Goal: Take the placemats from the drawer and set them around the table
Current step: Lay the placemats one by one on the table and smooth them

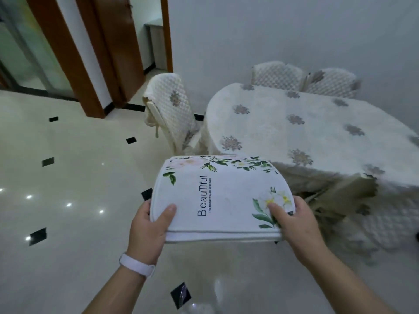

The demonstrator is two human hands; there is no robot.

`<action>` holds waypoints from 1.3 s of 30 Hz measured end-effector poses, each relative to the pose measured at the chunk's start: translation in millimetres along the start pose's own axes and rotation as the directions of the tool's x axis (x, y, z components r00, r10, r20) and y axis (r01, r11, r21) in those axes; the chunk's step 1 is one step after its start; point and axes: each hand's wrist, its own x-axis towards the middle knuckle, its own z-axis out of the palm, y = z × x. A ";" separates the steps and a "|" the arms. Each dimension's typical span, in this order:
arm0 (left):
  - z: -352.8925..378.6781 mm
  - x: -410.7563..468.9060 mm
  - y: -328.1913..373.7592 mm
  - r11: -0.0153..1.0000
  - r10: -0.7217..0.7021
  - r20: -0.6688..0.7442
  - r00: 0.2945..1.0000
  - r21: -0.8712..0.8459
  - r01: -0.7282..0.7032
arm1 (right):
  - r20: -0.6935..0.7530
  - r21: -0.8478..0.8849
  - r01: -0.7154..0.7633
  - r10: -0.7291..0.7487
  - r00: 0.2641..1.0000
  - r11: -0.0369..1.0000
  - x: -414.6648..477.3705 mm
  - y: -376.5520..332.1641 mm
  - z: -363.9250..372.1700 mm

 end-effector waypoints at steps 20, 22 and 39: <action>298.7 24.5 -2.7 0.999 0.031 0.542 0.840 0.020 -0.049 | -0.490 0.183 -0.095 0.174 0.854 0.979 56.8 90.5 -205.7; 340.3 15.6 -3.1 0.997 0.027 0.552 0.833 0.046 -0.063 | -0.498 0.203 -0.097 0.187 0.847 0.974 74.8 104.6 -239.4; 611.6 -50.8 15.7 0.984 0.055 0.713 0.699 0.079 -0.158 | -0.607 0.282 -0.113 0.269 0.748 0.953 153.4 176.3 -459.4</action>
